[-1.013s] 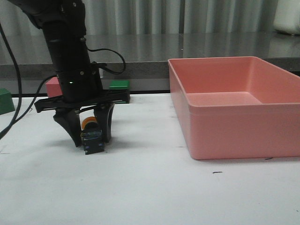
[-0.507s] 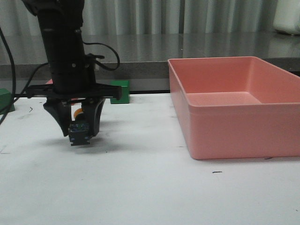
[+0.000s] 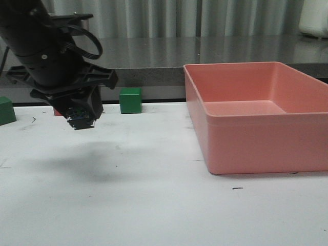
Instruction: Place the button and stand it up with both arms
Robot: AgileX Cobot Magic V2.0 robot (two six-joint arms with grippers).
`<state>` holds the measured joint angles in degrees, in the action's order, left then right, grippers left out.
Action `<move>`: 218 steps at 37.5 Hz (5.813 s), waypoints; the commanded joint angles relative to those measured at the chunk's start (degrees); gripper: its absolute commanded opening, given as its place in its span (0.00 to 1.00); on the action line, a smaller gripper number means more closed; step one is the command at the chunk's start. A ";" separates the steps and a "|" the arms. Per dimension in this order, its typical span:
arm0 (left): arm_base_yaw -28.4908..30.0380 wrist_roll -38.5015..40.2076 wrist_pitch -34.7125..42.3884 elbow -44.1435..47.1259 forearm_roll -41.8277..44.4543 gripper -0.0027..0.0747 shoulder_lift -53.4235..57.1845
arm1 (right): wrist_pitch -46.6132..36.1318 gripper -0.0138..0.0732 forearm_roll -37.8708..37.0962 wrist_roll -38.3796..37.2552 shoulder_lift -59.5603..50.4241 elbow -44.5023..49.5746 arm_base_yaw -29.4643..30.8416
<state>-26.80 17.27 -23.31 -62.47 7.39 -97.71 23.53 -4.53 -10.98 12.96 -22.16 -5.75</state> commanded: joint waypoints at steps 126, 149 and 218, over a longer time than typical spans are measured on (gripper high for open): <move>8.71 -11.38 77.66 44.22 4.83 0.71 18.08 | -4.36 0.08 -0.73 0.74 0.47 -1.39 0.38; 8.71 2.48 22.57 32.42 15.04 0.71 54.04 | -4.36 0.08 -0.73 0.74 0.47 -1.39 0.38; 11.88 -3.02 2.00 36.51 3.17 0.01 79.07 | -4.36 0.08 -0.73 0.74 0.47 -1.39 0.38</move>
<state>-16.13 17.69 -27.81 -25.57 14.13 -19.97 23.53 -4.53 -10.98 12.85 -22.16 -5.75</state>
